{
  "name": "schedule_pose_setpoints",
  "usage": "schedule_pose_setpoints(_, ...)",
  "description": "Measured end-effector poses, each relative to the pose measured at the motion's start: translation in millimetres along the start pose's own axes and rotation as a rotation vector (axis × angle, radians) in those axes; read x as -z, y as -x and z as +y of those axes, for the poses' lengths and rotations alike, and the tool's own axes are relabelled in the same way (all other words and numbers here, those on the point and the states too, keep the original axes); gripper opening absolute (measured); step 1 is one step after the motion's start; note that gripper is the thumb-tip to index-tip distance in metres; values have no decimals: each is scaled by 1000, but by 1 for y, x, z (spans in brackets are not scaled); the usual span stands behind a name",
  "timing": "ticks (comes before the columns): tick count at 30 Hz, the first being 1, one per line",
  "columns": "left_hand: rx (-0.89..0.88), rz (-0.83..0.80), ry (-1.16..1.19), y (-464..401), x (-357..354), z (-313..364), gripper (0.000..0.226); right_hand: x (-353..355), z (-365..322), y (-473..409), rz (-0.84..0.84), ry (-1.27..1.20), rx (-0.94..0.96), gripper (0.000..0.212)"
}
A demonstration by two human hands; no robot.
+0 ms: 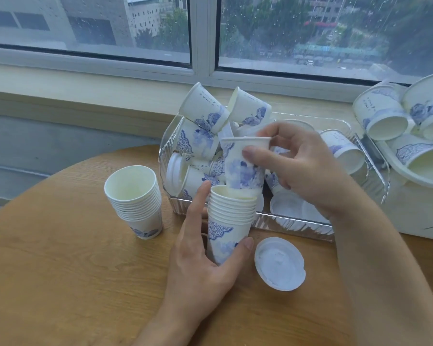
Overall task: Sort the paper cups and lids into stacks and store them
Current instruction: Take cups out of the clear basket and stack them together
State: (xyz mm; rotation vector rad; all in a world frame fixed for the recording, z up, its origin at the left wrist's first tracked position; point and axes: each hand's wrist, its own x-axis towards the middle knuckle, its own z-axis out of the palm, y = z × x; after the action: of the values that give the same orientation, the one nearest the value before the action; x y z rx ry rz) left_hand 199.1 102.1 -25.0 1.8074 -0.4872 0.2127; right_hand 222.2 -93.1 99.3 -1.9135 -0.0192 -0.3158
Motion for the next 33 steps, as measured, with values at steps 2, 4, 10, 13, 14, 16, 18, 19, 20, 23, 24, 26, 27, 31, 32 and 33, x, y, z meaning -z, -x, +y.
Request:
schedule_pose_setpoints(2, -2, -2, -5, 0, 0, 1, 102, -5, 0, 1, -64, 32, -2, 27)
schedule_pose_setpoints(4, -3, -1, 3, 0, 0, 0, 102, -6, 1, 1, -122, 87, -25, 28)
schedule_pose_setpoints(10, 6, 16, 17, 0, -1, -1, 102, -11, -1, 3, -285, 177, -31, 39)
schedule_pose_setpoints(13, 6, 13, 26, 0, 0, 0, 103, -11, -3, 3, -259, 184, -41, 47)
schedule_pose_setpoints(14, 3, 13, 24, 0, 0, 0, 103, -10, -3, 3, -251, 166, -46, 49)
schedule_pose_setpoints(16, 8, 13, 16, 1, 0, 1, 103, -9, -5, 3, -256, 153, -57, 54)
schedule_pose_setpoints(18, 12, 13, 10, 1, 0, 1, 103, -8, -5, 3, -271, 168, -58, 54)
schedule_pose_setpoints(19, 11, 13, 5, 1, 0, 1, 103, -7, -5, 4, -277, 174, -58, 52)
schedule_pose_setpoints(20, 10, 14, 2, 1, 1, 2, 103, -6, -5, 4, -286, 184, -56, 49)
schedule_pose_setpoints(23, 6, 15, 8, 0, 1, 2, 103, -4, -6, 6, -342, 259, -51, 31)
schedule_pose_setpoints(24, 4, 14, 7, 0, 1, 2, 103, -4, -5, 6, -353, 277, -54, 27)
schedule_pose_setpoints(26, -2, 13, -4, 0, 1, 1, 104, -6, -6, 6, -353, 284, -57, 30)
schedule_pose_setpoints(27, -6, 16, -7, 0, 1, 1, 103, -6, -7, 6, -354, 285, -50, 33)
schedule_pose_setpoints(31, -19, 25, -2, 1, 1, 1, 102, -6, -8, 7, -377, 330, -28, 27)
schedule_pose_setpoints(32, -15, 25, 4, 1, 1, 2, 102, -5, -8, 7, -376, 329, -23, 27)
schedule_pose_setpoints(33, -14, 24, 11, 1, 1, 3, 103, -5, -9, 8, -380, 327, -20, 27)
